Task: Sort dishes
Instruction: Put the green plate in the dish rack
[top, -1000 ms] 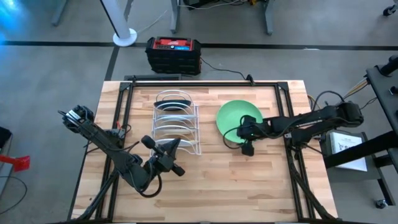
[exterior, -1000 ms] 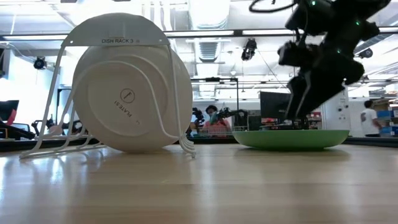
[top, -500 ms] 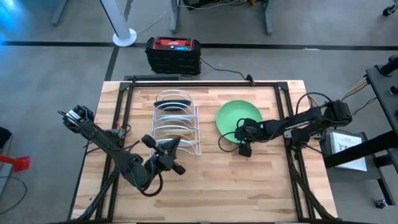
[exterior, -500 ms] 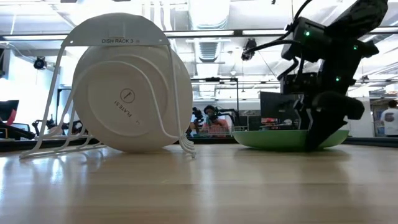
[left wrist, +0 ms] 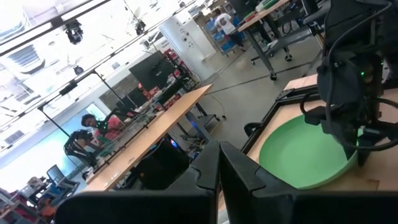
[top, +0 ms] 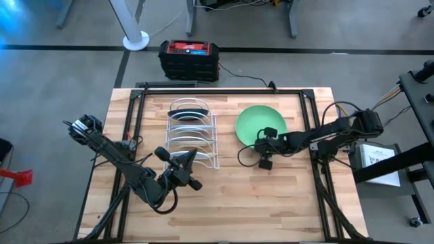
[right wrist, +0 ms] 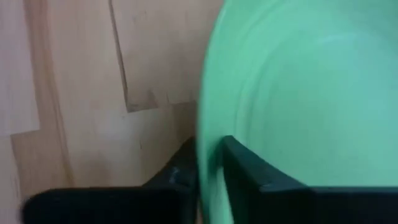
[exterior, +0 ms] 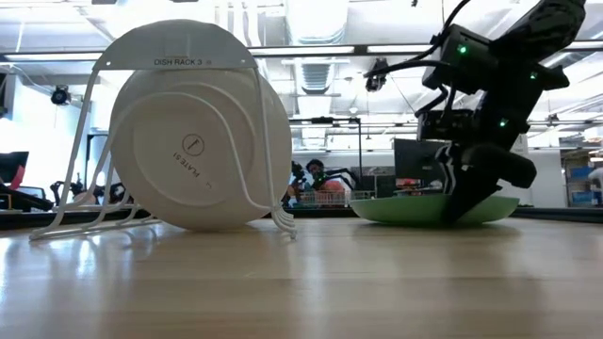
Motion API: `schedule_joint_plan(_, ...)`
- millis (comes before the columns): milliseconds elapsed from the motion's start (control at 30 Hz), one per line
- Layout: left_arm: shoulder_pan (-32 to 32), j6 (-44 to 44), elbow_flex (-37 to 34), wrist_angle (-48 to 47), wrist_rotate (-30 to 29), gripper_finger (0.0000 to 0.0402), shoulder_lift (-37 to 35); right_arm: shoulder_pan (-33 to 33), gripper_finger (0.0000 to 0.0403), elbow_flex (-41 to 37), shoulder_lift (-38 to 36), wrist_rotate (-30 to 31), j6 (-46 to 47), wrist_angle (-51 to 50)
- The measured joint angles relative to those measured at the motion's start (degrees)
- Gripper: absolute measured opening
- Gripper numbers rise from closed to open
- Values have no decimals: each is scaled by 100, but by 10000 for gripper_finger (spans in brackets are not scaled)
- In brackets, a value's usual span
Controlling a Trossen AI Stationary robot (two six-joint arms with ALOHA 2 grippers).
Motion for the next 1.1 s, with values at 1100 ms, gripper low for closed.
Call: schedule_joint_plan(1100, -1084, -42, 817, -16, -6, 0, 495, 185, 0, -71, -5376, -1621, 232, 515)
